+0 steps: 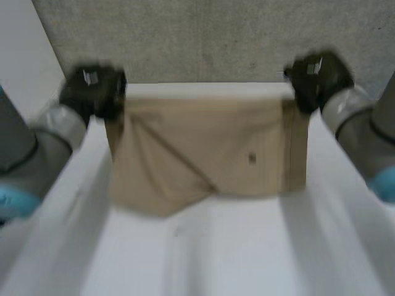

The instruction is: Fold the shorts.

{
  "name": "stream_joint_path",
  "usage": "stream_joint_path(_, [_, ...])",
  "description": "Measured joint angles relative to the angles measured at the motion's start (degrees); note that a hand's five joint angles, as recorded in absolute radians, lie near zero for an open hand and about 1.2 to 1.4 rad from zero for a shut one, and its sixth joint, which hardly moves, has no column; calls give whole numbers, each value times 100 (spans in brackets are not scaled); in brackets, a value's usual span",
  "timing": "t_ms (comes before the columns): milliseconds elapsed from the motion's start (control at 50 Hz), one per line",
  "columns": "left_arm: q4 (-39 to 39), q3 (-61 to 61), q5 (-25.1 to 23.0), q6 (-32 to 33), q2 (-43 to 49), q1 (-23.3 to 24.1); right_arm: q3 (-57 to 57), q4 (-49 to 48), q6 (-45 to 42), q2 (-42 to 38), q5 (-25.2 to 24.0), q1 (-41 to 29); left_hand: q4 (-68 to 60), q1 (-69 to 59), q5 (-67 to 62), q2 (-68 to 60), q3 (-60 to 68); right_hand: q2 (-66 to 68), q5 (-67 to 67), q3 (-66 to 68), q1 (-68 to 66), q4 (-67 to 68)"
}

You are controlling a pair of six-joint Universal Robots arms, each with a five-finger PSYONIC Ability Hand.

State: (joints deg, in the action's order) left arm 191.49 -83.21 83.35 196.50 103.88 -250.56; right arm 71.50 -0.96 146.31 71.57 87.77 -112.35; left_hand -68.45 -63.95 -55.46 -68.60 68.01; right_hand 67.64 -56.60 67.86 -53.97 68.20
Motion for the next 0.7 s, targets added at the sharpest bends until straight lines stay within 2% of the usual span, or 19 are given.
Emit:
stream_joint_path(140, [737, 1884, 688, 45, -32, 256, -1269, -1340, 293, 223, 213, -129, 0, 0, 0, 0, 0, 0, -14, 0, -220, 0])
stream_joint_path(240, [815, 1920, 830, 30, -348, 332, -1465, -1405, 369, 389, 258, -147, 0, 0, 0, 0, 5, 0, -61, 0, -274, 1])
stream_joint_path(340, [726, 1026, 822, 20, -826, 363, -1133, -1130, 435, 448, 232, -121, 0, 0, 0, -5, 19, 0, -80, 0, -274, 1])
stream_joint_path(540, [654, -1804, 739, 27, -1440, 447, 1103, -797, 510, 425, 103, -96, -8, 0, 0, -15, 30, -212, 65, -181, -185, -214])
stream_joint_path(600, [653, -2234, 734, 28, -1459, 532, 1528, -807, 551, 363, 75, -89, -20, 0, 0, -16, 32, -1365, 1123, -1384, 752, -1348])
stream_joint_path(620, [652, -2445, 735, 28, -1459, 609, 1798, -822, 636, 280, 59, -84, -20, 0, 0, -17, 34, -2824, 2562, -2822, 1957, -2785])
stream_joint_path(680, [646, -2590, 741, 32, -1460, 719, 2058, -827, 914, 144, 48, -89, -20, 0, 0, -18, 34, -4156, 4008, -4176, 3089, -4163])
stream_joint_path(700, [643, -2592, 743, 33, -1464, 740, 2097, -825, 1006, 117, 45, -92, -20, 0, 0, -18, 33, -4156, 4008, -4176, 3089, -4163])
